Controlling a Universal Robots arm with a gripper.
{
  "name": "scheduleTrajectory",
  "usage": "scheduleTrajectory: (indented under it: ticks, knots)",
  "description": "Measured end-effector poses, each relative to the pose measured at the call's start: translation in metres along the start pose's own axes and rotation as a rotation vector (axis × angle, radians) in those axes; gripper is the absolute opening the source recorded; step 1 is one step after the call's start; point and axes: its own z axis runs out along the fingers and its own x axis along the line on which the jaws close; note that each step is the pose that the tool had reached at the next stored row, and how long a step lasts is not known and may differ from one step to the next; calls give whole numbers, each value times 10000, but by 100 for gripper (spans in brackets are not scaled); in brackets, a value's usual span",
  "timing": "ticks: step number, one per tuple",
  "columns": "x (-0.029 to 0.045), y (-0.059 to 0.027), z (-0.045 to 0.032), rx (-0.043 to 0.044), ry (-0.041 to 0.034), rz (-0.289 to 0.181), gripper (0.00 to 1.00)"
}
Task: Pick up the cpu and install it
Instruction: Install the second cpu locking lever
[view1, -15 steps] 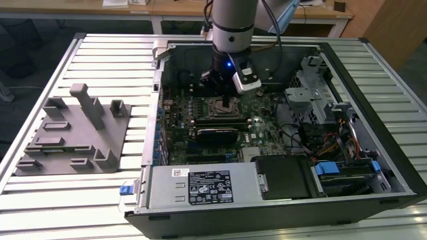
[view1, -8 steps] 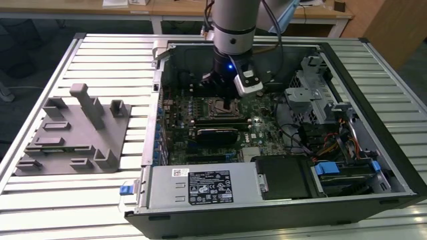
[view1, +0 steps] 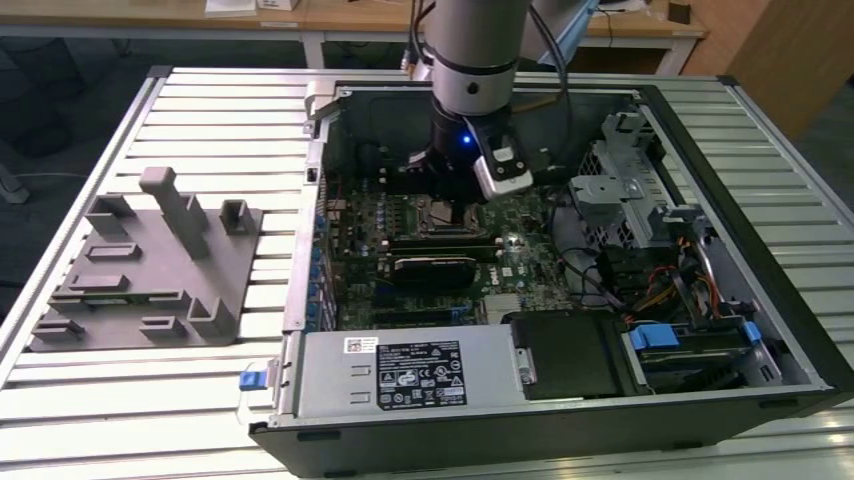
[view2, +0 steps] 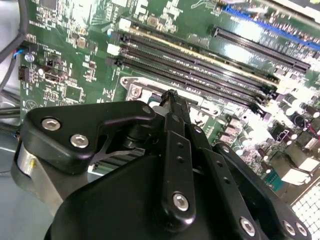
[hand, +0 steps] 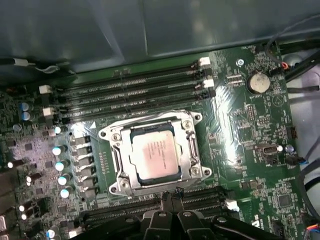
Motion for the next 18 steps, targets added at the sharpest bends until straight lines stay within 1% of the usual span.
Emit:
scheduleTrajectory:
  ticks: [7,12,16,18]
  knots:
    - [-16,-74,8,-6,1,-56,11]
    - [-7,-80,29,-49,17,-378,11]
    - [12,-83,50,-114,31,-715,11]
    - [24,-86,57,-175,41,-865,11]
